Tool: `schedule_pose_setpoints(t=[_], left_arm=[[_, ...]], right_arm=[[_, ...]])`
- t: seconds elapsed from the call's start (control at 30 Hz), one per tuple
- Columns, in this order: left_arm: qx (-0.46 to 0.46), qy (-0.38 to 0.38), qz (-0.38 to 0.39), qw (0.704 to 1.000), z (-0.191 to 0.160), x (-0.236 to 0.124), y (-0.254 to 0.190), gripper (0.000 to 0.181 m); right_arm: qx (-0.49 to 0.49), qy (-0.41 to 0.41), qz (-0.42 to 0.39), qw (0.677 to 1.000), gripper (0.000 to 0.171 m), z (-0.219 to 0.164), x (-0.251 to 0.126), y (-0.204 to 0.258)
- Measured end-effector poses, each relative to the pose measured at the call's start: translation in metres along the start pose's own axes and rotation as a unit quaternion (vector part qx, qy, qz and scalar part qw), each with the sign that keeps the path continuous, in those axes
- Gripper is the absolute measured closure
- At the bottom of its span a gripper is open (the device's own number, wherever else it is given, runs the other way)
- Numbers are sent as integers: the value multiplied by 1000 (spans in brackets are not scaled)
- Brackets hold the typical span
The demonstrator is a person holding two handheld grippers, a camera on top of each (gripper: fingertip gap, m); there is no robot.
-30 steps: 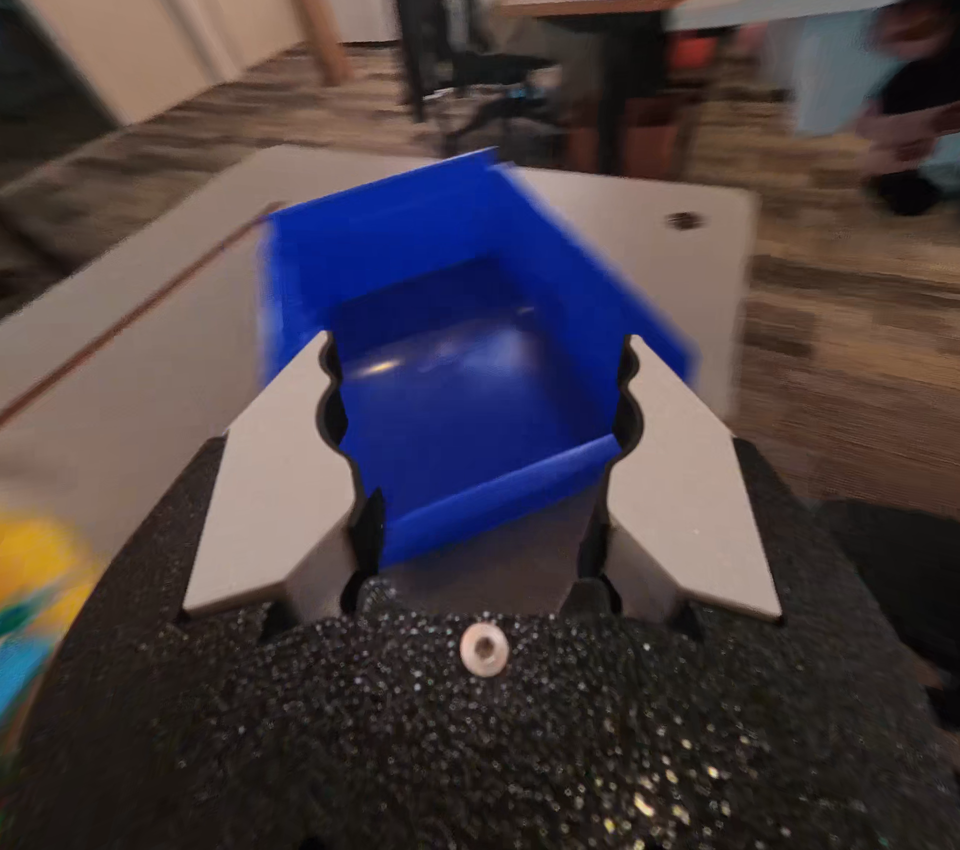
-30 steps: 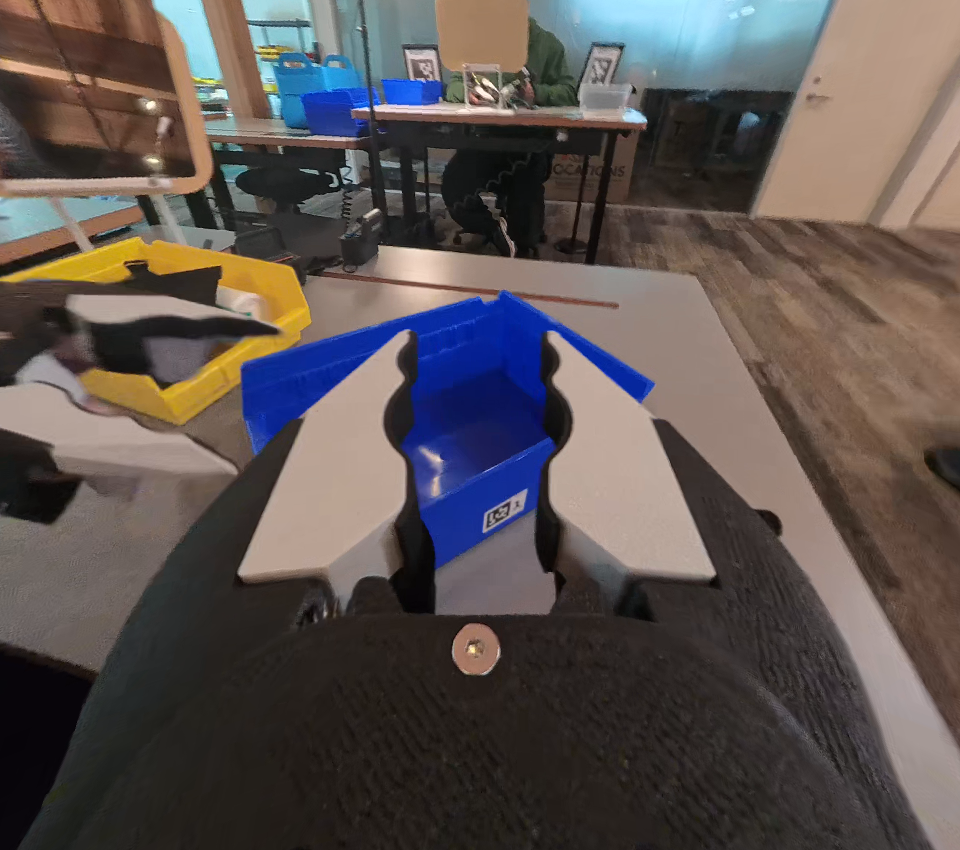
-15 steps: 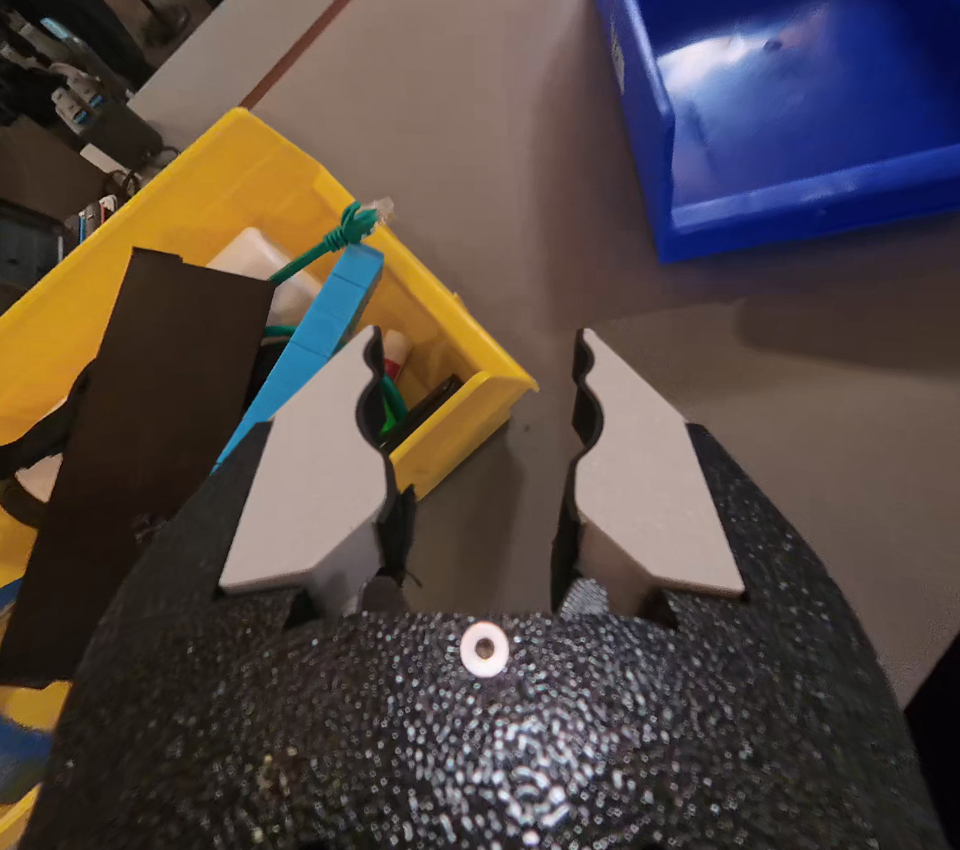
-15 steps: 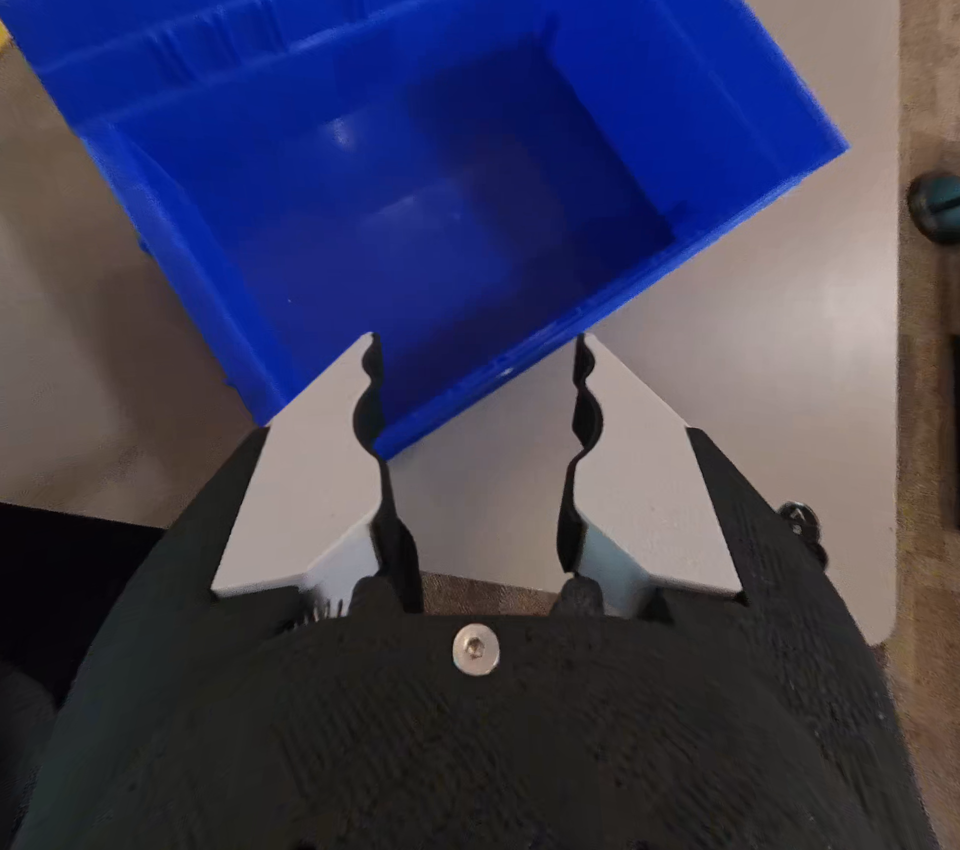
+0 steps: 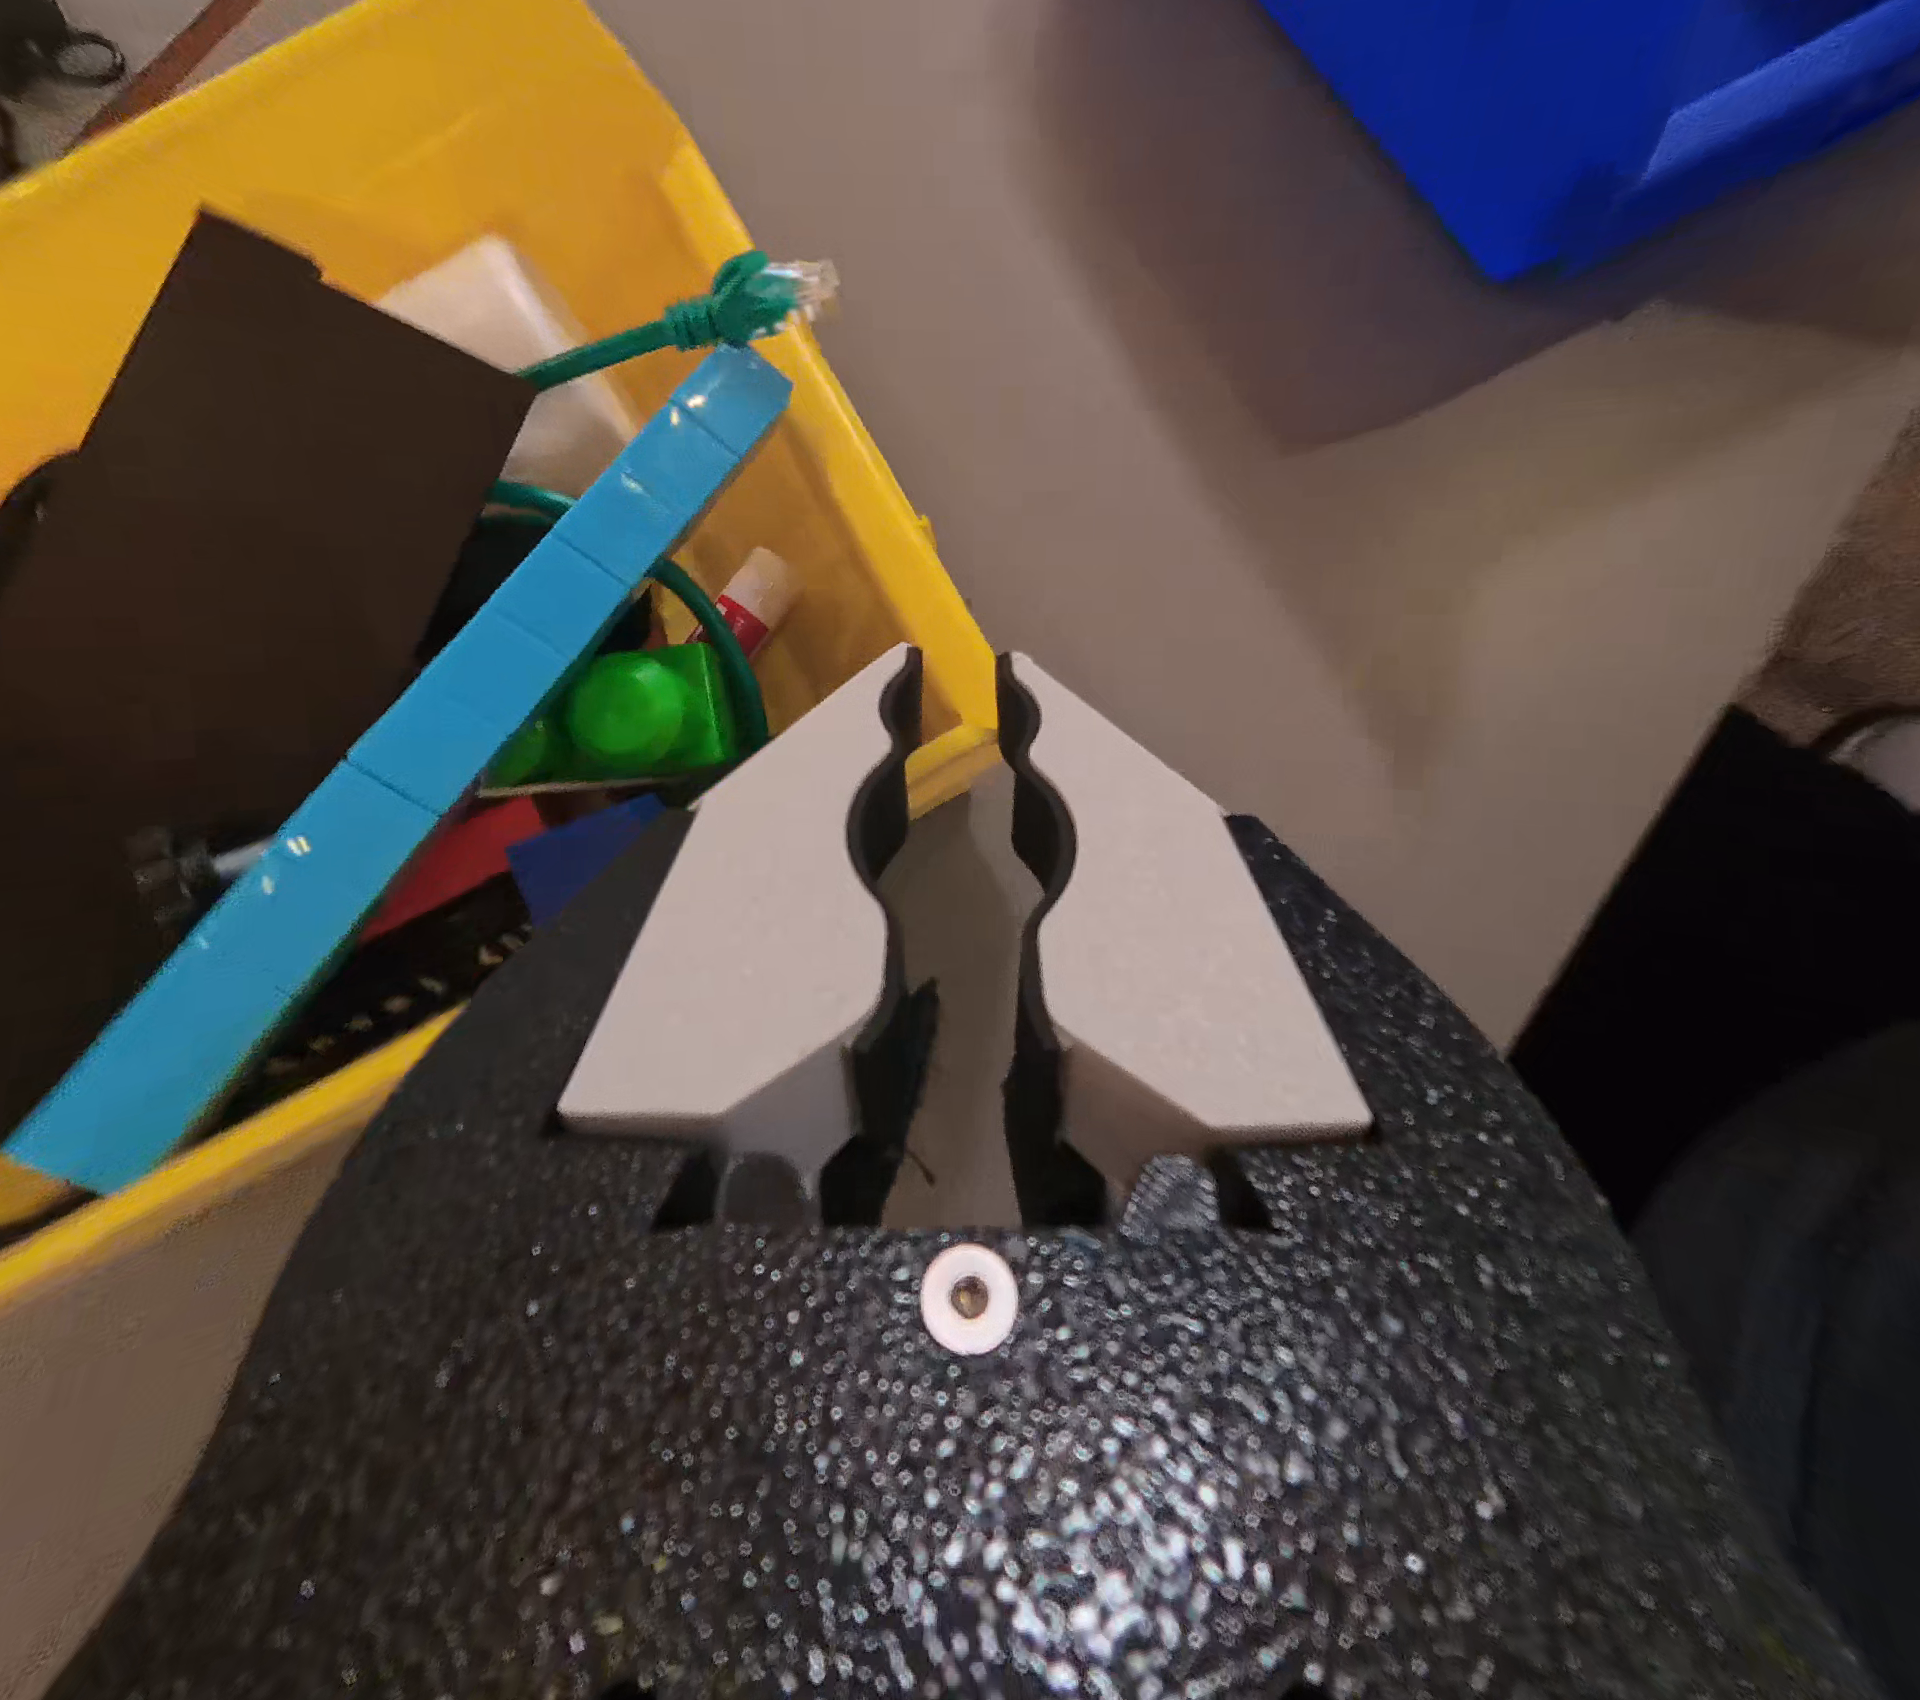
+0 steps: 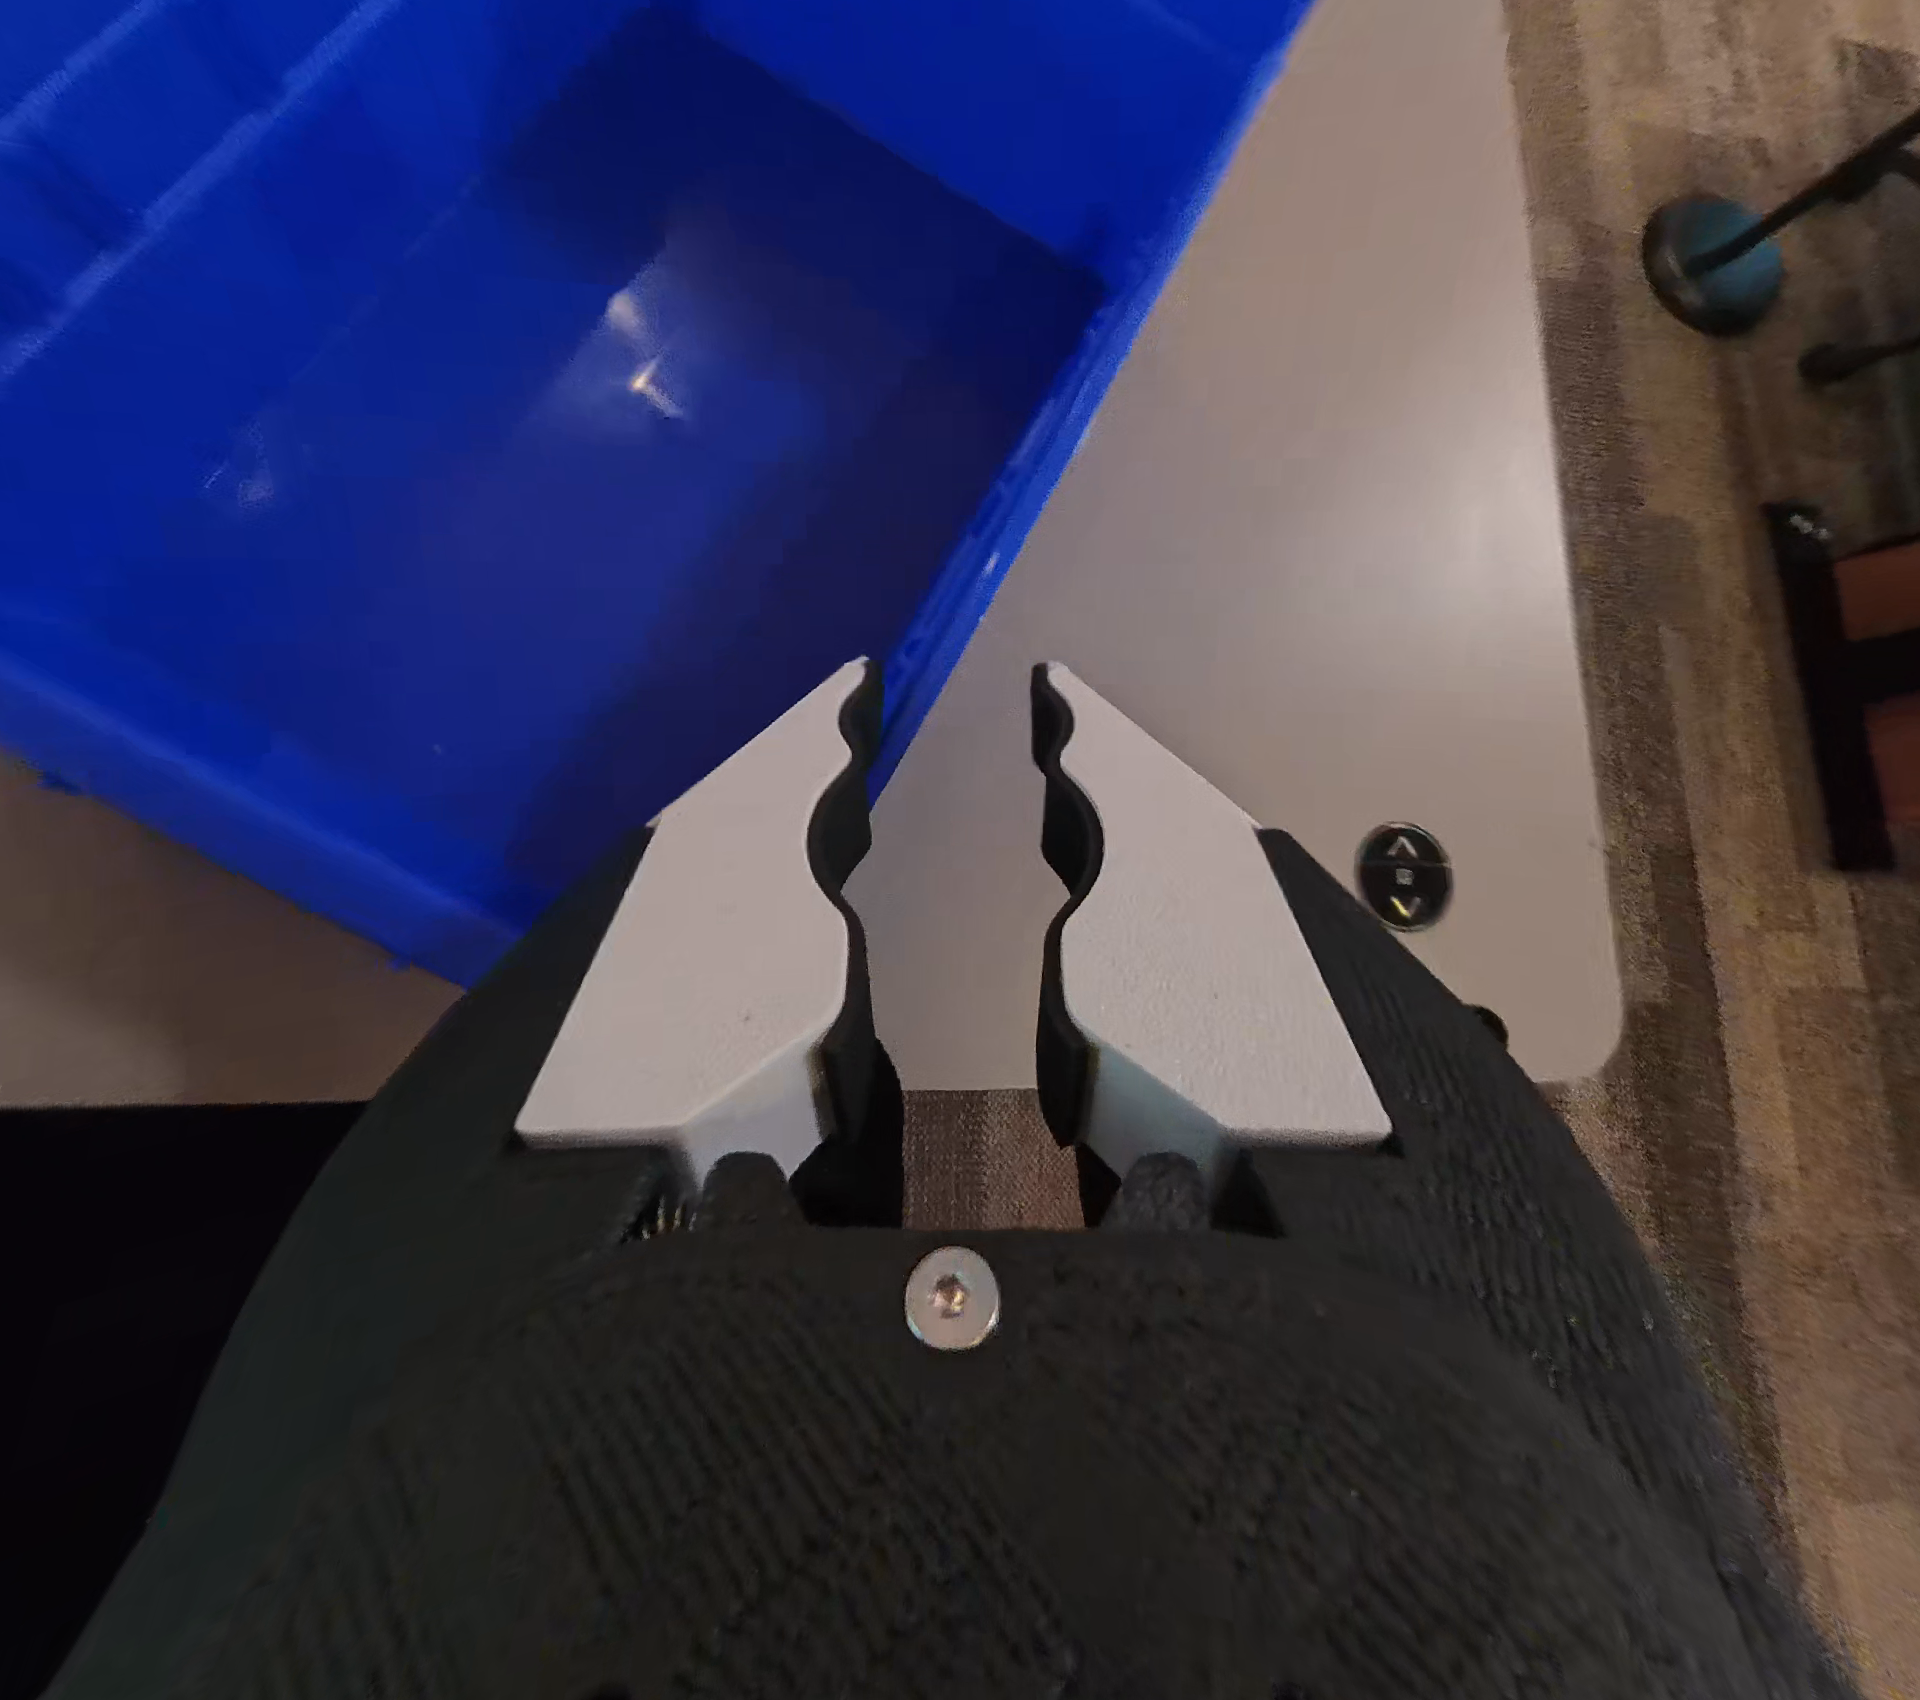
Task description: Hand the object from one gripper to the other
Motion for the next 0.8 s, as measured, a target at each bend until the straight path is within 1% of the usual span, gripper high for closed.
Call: schedule_pose_setpoints(t=[0.03,0.1,0.13,0.2,0.3,0.33,0.4,0.47,0.5,0.57,0.63,0.7,0.8], left_arm=[[-22,-13,-10,1000,-8,-8,2,171],[-78,-41,-26,996,-25,-26,8,175],[-105,-60,-24,992,-33,-37,13,166],[-152,-115,19,981,-45,-61,30,149],[-226,-233,76,943,-47,-99,49,124],[-241,-242,93,935,-48,-105,53,108],[-260,-204,132,935,-51,-100,58,72],[-284,-151,136,937,-51,-82,60,52],[-298,-122,127,938,-51,-71,58,47],[-308,-79,131,939,-51,-53,58,45],[-302,-40,158,939,-54,-42,59,47],[-286,5,186,940,-59,-36,60,51],[-265,61,193,943,-67,-32,56,53]], right_arm=[[4,-3,-5,1000,143,-1,-1,-4],[11,-6,-10,1000,141,-2,-3,-8],[14,-7,-12,1000,140,-2,-3,-9],[17,-8,-22,1000,135,-1,-4,-9],[19,-6,-33,999,129,1,-8,-7],[19,-2,-36,999,127,1,-10,-6],[17,3,-40,999,125,1,-13,-4],[13,5,-39,999,125,2,-15,0],[10,6,-35,999,125,2,-15,3],[1,11,-31,999,124,3,-15,8],[-11,20,-36,999,124,3,-12,10],[-16,21,-34,999,125,3,-10,11],[-16,18,-31,999,128,4,-8,10]])
Point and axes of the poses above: each gripper's, where its closed fingertips meet, x out along the fingers, z out of its top, y = z × x across the jaws, the point moved 6 cm from there along -x, back along the fingers, and after that the axes turned 1 degree about z, right-handed, at the moved point
